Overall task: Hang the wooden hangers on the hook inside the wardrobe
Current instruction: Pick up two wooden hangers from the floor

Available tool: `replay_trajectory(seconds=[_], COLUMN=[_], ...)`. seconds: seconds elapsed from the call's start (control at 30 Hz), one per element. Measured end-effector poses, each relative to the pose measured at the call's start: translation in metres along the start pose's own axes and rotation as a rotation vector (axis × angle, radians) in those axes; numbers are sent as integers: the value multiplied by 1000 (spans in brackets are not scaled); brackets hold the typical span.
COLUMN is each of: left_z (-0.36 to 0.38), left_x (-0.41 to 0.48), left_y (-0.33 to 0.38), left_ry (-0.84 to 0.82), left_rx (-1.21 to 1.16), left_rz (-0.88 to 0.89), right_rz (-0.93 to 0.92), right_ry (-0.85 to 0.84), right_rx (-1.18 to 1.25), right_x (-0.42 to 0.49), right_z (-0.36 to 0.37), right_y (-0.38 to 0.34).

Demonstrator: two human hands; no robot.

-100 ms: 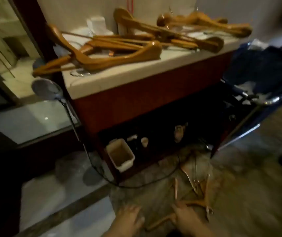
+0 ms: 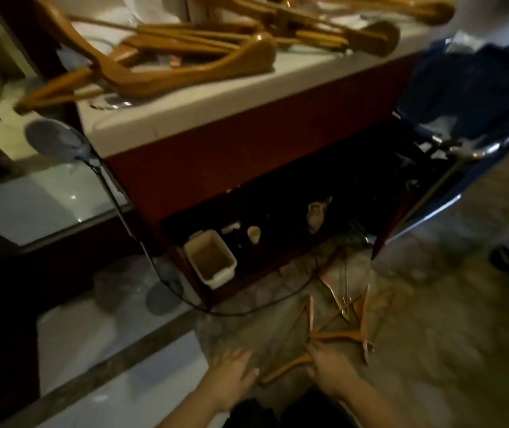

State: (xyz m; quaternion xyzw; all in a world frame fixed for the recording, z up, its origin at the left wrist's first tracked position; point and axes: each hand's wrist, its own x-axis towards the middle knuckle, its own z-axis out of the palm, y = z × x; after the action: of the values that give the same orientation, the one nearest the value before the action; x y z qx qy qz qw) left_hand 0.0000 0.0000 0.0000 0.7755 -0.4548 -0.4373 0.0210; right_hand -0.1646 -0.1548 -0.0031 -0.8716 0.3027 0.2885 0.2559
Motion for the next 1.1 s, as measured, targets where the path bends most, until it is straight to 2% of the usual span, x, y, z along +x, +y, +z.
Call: replay_trajectory(seconds=[0.13,0.53,0.7,0.93,1.1], left_z=[5,29,50,93,133], left_x=[22,130,188,282,362], left_y=[21,100,128,142,117], left_ry=[-19,-117,-115,-178,-212], left_rx=[-15,-187,-423,-576,-590], left_rz=[3,-150,-261,-302,-314], right_rz=[42,145,257,401,473], right_ry=[-21,-186,-195,-187,-169], right_rx=[110,338,469,560,616], right_x=[8,48,78,139,200], right_z=[4,-10,-15,20,67], right_y=[33,177,235,301,336])
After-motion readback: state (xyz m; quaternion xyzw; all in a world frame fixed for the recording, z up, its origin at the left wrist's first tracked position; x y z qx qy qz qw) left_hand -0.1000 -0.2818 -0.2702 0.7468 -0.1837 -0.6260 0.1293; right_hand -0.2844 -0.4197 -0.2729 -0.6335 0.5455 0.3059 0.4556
